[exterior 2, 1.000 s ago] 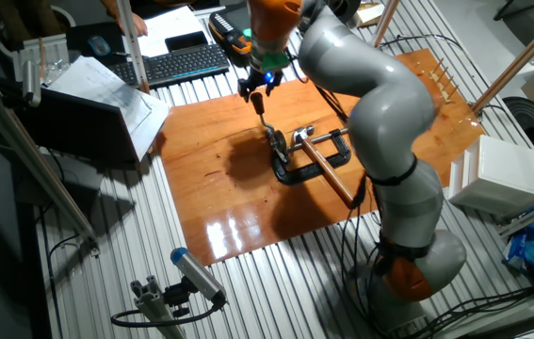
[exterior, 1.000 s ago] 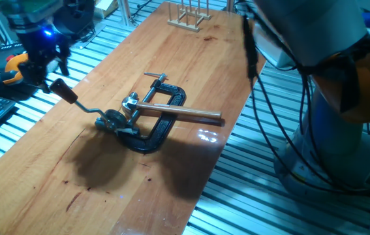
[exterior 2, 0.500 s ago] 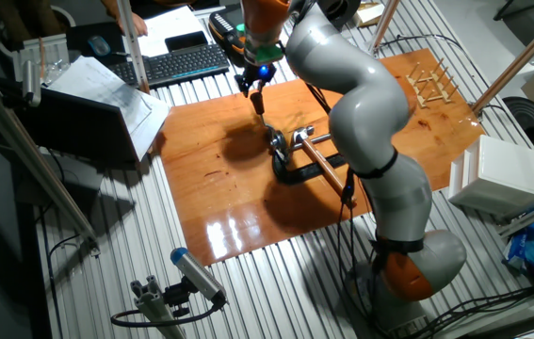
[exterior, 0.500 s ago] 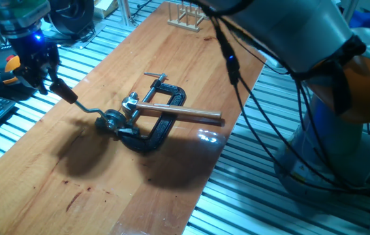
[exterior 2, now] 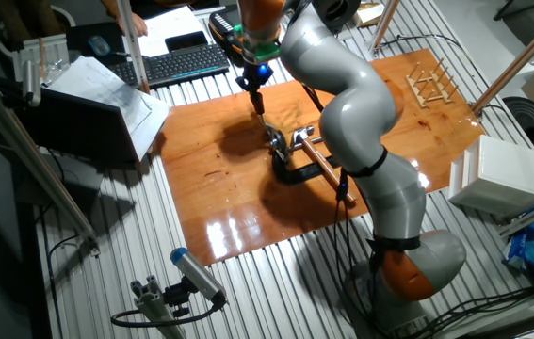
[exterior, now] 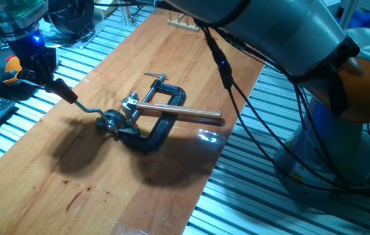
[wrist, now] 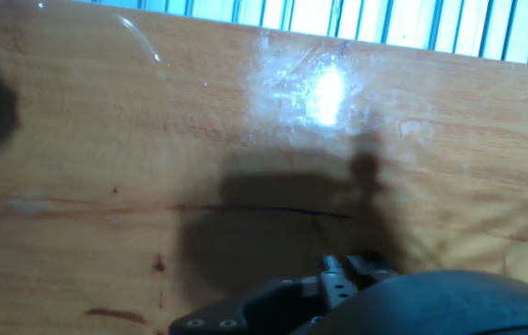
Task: Pull up the lever
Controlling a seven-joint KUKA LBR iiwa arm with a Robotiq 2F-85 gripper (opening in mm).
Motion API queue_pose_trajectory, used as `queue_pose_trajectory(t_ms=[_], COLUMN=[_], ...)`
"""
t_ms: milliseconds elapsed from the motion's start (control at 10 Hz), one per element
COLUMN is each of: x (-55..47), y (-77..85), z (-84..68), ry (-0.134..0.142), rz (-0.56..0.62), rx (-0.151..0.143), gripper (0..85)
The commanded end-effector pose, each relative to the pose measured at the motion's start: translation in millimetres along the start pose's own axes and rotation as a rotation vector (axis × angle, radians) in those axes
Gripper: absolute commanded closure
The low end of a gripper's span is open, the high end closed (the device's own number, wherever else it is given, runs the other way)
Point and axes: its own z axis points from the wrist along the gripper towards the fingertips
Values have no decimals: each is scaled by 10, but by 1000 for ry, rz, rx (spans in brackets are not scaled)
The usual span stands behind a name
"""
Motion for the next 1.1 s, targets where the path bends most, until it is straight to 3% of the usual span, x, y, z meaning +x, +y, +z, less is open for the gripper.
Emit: queue_pose_trajectory(t_ms=[0, 400, 1000], x=[19, 137, 137], y=[-5, 27, 27], z=[3, -76, -76], ry=[11, 29, 31], rz=[-3, -4, -18], rx=[-1, 16, 26], gripper=[850, 850, 850])
